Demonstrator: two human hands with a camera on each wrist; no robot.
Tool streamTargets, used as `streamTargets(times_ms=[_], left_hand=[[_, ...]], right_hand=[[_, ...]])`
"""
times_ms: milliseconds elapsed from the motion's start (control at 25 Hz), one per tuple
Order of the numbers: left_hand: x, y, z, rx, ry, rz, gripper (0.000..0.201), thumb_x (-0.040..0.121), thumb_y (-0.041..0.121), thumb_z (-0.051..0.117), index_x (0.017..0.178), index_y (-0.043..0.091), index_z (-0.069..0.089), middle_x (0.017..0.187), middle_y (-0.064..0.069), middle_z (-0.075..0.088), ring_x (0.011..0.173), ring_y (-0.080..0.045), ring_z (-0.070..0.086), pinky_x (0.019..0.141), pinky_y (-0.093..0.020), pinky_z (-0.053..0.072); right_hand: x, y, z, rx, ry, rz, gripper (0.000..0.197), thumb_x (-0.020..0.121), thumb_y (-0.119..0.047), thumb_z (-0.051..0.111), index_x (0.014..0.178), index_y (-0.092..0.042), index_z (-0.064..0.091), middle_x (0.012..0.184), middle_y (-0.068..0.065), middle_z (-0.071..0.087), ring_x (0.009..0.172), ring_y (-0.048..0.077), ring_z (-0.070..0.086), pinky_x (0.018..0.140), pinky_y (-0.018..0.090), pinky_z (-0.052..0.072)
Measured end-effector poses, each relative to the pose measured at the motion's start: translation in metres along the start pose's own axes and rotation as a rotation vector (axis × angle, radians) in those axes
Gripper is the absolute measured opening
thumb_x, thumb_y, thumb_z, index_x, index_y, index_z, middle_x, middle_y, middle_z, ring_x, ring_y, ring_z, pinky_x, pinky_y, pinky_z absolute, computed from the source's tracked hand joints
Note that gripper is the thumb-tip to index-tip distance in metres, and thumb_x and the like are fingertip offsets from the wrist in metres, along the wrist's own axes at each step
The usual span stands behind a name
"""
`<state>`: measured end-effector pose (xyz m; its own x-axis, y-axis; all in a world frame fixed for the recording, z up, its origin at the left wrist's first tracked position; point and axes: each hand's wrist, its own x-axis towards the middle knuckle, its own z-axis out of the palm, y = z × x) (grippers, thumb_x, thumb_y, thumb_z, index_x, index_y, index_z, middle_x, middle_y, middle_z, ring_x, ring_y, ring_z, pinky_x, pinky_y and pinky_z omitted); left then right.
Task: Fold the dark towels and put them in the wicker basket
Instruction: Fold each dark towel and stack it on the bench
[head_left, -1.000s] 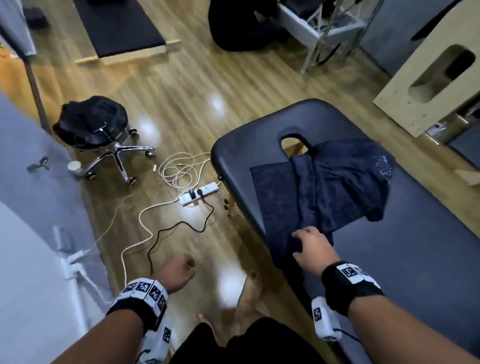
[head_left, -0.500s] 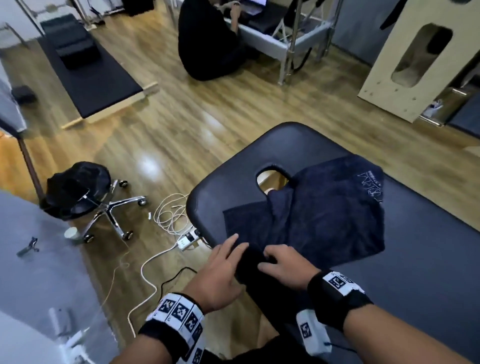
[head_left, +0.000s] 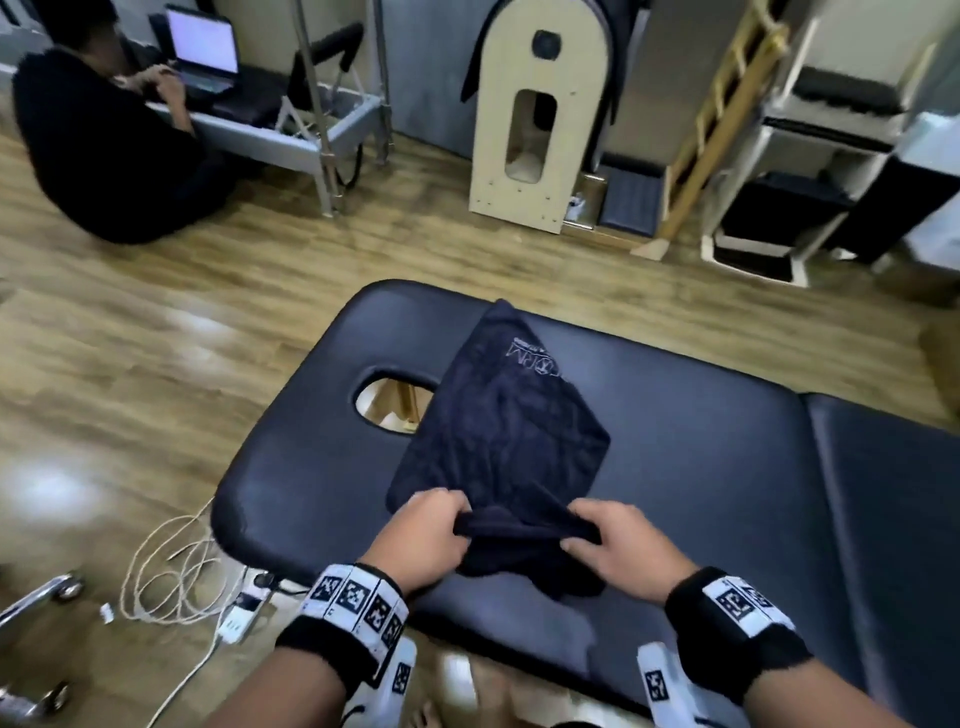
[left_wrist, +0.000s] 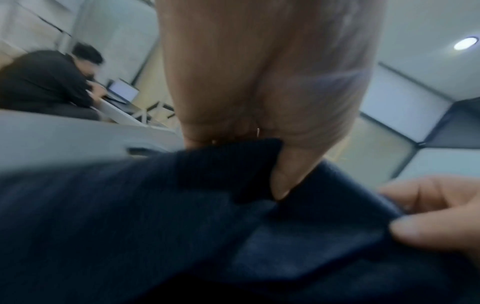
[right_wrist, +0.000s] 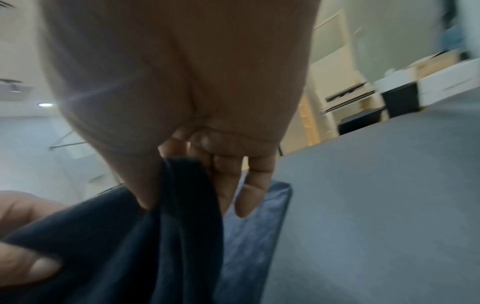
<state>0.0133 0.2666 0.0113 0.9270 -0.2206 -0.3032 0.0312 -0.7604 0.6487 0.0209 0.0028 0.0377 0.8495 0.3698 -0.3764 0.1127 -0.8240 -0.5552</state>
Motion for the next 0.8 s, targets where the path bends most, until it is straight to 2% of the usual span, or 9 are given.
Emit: streamTargets(times_ms=[80,240,280,360,440,520,600,720,800], left_hand=[[0.008,0.019,0.009,0.023,-0.035,0.115,0.017,0.078,0.009,0.056,0.089,0.022,0.055,0.096,0.003,0.057,0.099,-0.019,0.058,0.086,-0.033,0.047],[0.009,0.067,0.036,0.149,-0.174,0.479,0.031,0.075,-0.003,0.05,0.095,0.02,0.051,0.101,-0.001,0.047,0.101,-0.023,0.05,0.087,-0.037,0.045],[0.008,0.075,0.043,0.189,-0.181,0.593,0.03,0.074,-0.003,0.052,0.095,0.019,0.052,0.099,-0.001,0.046,0.098,-0.024,0.05,0.084,-0.04,0.046],[0.009,0.083,0.051,0.274,-0.165,0.723,0.025,0.074,0.001,0.054,0.092,0.019,0.053,0.095,-0.001,0.045,0.091,-0.025,0.05,0.075,-0.045,0.048],[0.009,0.087,0.049,0.33,-0.151,0.725,0.023,0.077,0.004,0.053,0.088,0.024,0.047,0.093,0.003,0.042,0.088,-0.024,0.052,0.069,-0.047,0.049],[0.01,0.088,0.042,0.341,-0.149,0.679,0.027,0.08,0.009,0.054,0.084,0.029,0.037,0.093,0.007,0.042,0.087,-0.024,0.055,0.068,-0.046,0.049],[0.012,0.09,0.034,0.354,-0.16,0.63,0.032,0.082,0.019,0.063,0.081,0.032,0.033,0.091,0.011,0.045,0.088,-0.02,0.056,0.071,-0.042,0.05],[0.018,0.098,0.027,0.217,-0.21,0.522,0.038,0.079,0.03,0.076,0.073,0.029,0.038,0.078,0.013,0.052,0.076,-0.007,0.054,0.071,-0.033,0.049],[0.023,0.112,0.031,0.199,-0.191,0.496,0.038,0.078,0.027,0.077,0.071,0.029,0.039,0.072,0.012,0.052,0.07,-0.005,0.051,0.068,-0.031,0.046]], right_hand=[[-0.023,0.014,0.003,-0.054,0.034,0.187,0.014,0.084,-0.027,0.068,0.093,-0.031,0.058,0.094,-0.009,0.069,0.093,0.016,0.065,0.075,0.026,0.045],[-0.052,0.014,0.021,0.102,0.192,0.181,0.076,0.074,-0.031,0.077,0.142,-0.03,0.044,0.132,-0.015,0.05,0.121,0.005,0.051,0.107,0.025,0.041],[-0.053,0.012,0.025,0.091,0.21,0.129,0.073,0.074,-0.03,0.076,0.141,-0.032,0.047,0.133,-0.016,0.05,0.123,0.004,0.049,0.108,0.024,0.039],[-0.051,0.006,0.029,0.027,0.213,0.095,0.037,0.073,-0.027,0.068,0.11,-0.03,0.066,0.116,-0.013,0.059,0.109,0.01,0.057,0.096,0.027,0.046],[-0.056,0.005,0.026,0.001,0.286,0.142,0.009,0.07,-0.022,0.063,0.076,-0.023,0.058,0.085,-0.009,0.057,0.081,0.016,0.054,0.075,0.031,0.046],[-0.066,0.012,0.017,0.003,0.356,0.169,0.02,0.067,-0.017,0.063,0.065,-0.019,0.043,0.065,-0.005,0.047,0.066,0.019,0.044,0.063,0.034,0.04],[-0.075,0.025,0.006,0.034,0.398,0.215,0.023,0.065,-0.018,0.062,0.069,-0.018,0.04,0.058,-0.002,0.046,0.062,0.022,0.041,0.06,0.037,0.042],[-0.083,0.045,-0.011,0.073,0.276,0.178,0.038,0.067,-0.017,0.059,0.101,-0.035,0.056,0.065,-0.008,0.055,0.067,0.016,0.05,0.069,0.03,0.048],[-0.087,0.061,-0.019,-0.034,0.158,0.129,0.029,0.071,-0.019,0.057,0.093,-0.038,0.061,0.071,-0.008,0.061,0.078,0.018,0.06,0.073,0.029,0.049]])
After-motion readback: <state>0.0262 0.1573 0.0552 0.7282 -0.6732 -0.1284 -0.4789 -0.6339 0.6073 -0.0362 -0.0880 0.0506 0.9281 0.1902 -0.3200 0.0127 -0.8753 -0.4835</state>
